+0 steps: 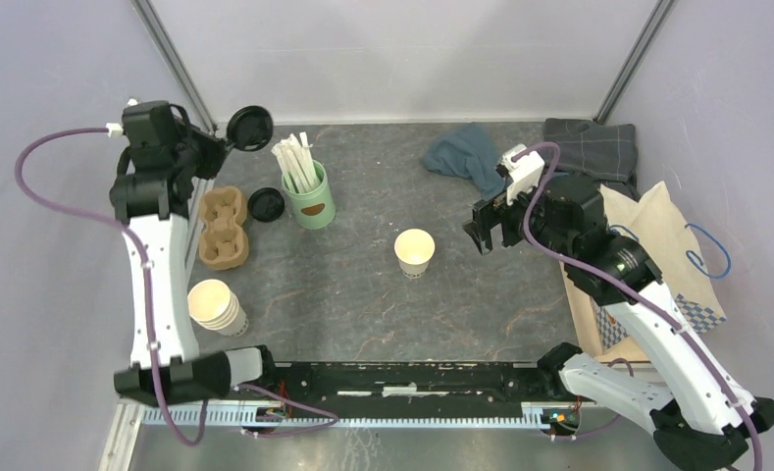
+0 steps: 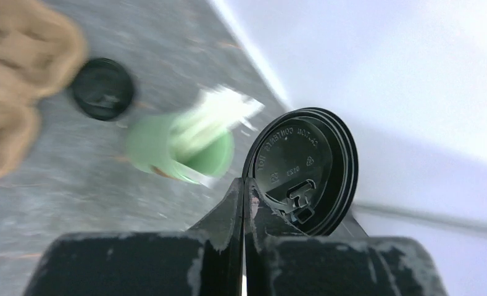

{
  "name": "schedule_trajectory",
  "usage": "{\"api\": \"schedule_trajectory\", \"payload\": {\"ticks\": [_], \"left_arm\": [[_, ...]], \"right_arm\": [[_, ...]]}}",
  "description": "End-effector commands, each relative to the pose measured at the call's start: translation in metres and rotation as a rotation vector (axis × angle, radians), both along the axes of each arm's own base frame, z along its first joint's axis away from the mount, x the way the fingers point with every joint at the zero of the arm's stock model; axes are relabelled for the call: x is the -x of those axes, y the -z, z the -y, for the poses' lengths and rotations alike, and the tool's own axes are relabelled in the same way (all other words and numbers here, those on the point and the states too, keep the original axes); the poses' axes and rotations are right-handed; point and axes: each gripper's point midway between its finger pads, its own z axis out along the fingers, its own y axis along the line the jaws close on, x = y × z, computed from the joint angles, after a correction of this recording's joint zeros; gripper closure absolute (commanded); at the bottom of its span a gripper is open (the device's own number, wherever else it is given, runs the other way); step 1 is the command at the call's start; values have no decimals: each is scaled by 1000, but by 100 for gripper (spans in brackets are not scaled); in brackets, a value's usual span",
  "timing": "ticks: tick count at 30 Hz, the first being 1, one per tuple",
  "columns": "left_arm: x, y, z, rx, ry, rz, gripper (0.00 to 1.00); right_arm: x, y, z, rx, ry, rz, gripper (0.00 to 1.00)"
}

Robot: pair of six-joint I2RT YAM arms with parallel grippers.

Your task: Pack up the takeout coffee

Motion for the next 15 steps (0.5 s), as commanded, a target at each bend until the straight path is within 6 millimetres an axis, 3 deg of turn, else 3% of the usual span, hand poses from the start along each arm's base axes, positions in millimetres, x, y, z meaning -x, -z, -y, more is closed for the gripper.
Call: {"api": "schedule_trajectory", "payload": {"ticks": [1,3,6,8,11,15], "left_arm": [[16,-44,87,201,406,211,98],[24,-46,124,265,529,228,98],[41,-43,202,362,734,228,98],[50,-49,243,423,834,264,98],[61,-65,285,552,960,356,98],[70,-82,308,688,1063,439,98]], "right_arm": [[3,-24,-28,-109,-105,8,2],[4,-28,-39,-158,-139,-12,2],[13,-33,-61,-241,-246,-34,2],[20,-39,-75,-284,-328,-38,2],[31,-60,-86,-343,-426,-7,2],[40,-91,-90,-479,-446,26,2]]}}
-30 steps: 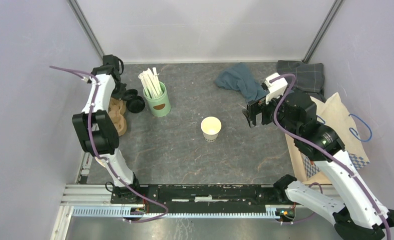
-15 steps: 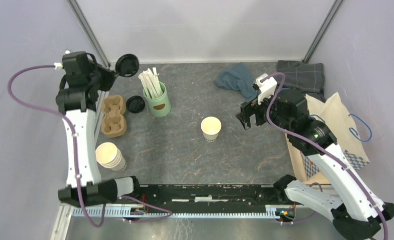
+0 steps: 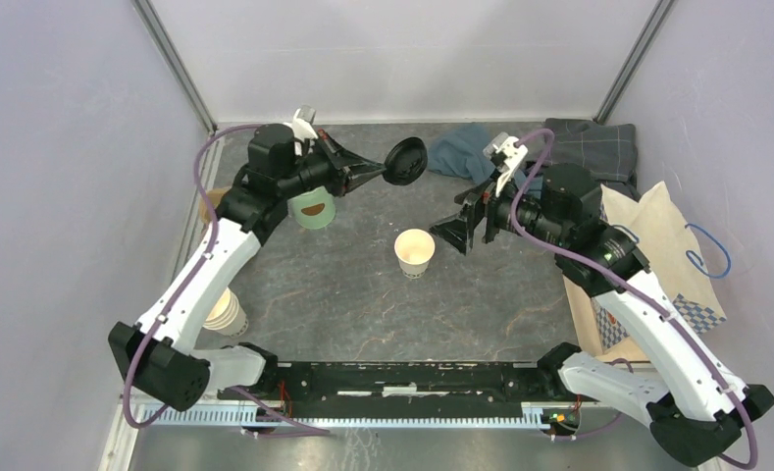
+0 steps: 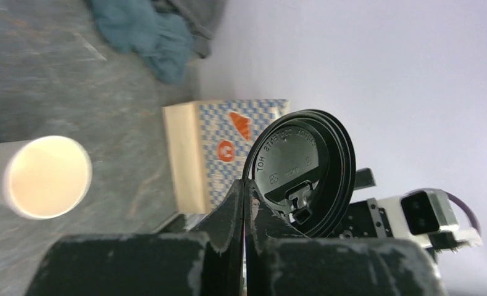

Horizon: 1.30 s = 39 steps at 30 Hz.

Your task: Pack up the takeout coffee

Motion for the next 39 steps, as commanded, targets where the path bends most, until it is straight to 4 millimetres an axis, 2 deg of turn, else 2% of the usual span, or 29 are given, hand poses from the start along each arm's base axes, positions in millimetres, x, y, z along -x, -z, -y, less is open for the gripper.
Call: {"api": "schedule_trajectory", "payload": {"ticks": [1,7,11,13,16,22,30,39], "left_arm": [[15,-74,24,295,136,162,98],[15,-67,33,460,196,47,98],[19,-74,34,571,225,-16,98],[21,-78,35,604,247,-37,98],[24,-75,37,624,278,-94,98],[21,-65,42,616,287,-195,98],[16,-64,45,609,289,-227,98],[14,-63,46,608,289,-228,98]], "right_arm": [[19,-66,-15,-249,-90,69,2],[1,-89,-11,-440,-73,-37,2],[-19,-108,-2,-563,-96,-65,2],[-27,-114,-6,-587,-126,-77,2],[-25,-126,-13,-633,-210,-73,2],[-33,-123,-17,-618,-231,-25,2],[-44,-138,-23,-672,-273,-3,2],[-65,-122,-28,-661,-218,-55,2]]}}
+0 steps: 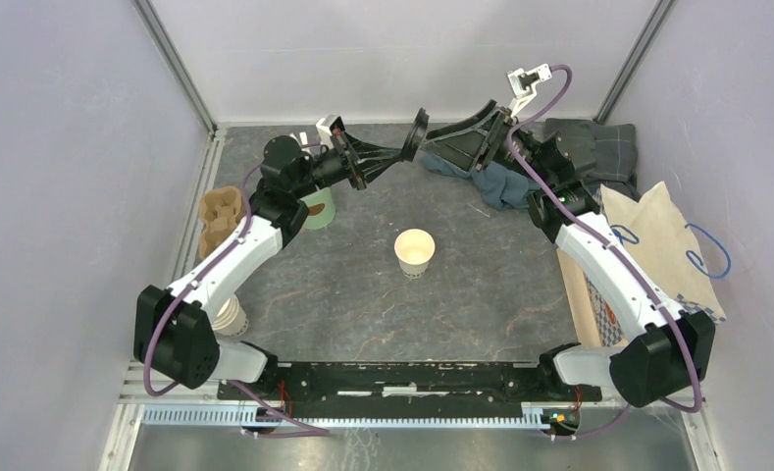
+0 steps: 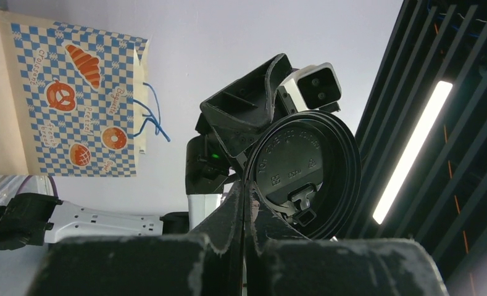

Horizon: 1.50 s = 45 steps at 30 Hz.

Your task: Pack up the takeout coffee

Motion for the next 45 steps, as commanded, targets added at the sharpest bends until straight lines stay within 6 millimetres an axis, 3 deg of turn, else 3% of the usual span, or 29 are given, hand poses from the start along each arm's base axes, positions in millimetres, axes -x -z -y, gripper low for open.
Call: {"api": "schedule_trajectory", "payload": {"ticks": [1,12,21,33,45], "left_arm": [[8,-23,2,36,46,25,98],[9,-23,3,35,55,25,98],[8,-24,3,36,56,24,98],[10,-22,5,31,68,25,98],[13,-20,4,20,75,21,98]], "right_arm": [[10,-26,3,-48,-15,84,2],[8,-20,0,-64,-35,71,2],[1,-3,0,-28,10,27,2],[11,-14,-15,-61,-38,58,2],[-5,-6,-12,-28,58,21,2]]}}
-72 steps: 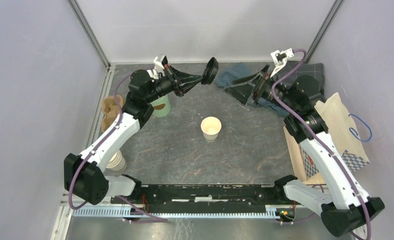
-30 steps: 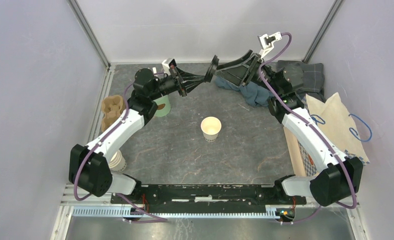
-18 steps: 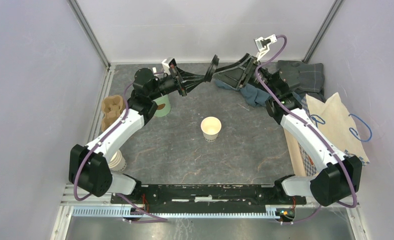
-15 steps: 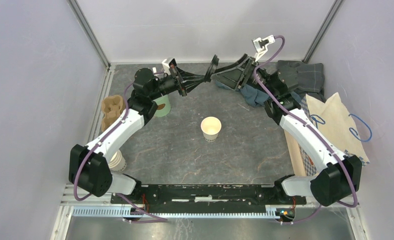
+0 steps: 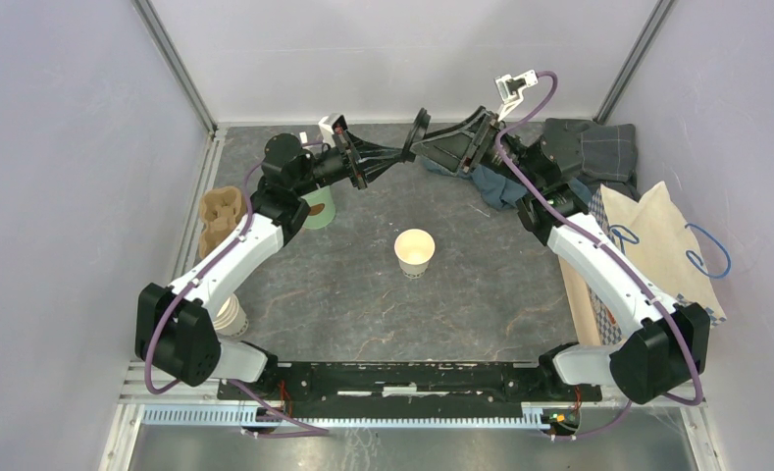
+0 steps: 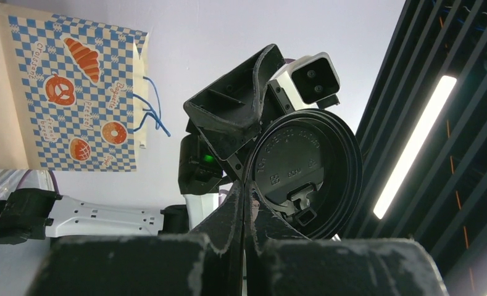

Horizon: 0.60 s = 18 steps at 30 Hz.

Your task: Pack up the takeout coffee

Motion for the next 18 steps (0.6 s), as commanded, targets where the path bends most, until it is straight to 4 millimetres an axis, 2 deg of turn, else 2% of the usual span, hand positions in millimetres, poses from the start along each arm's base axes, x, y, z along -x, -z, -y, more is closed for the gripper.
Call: {"api": "schedule_trajectory", "payload": {"ticks": [1,8,16,18], "left_arm": [[12,-17,1,20,49,14,98],[13,-15,2,16,54,14,98],[14,-14,1,11,56,14,98],[13,-12,1,8,55,13,98]], "right_arm": [[1,-17,3,-13,33,61,2],[3,-24,4,-38,27,74,2],[4,-22,4,-43,23,70,2],[4,-22,4,-43,24,70,4]]}}
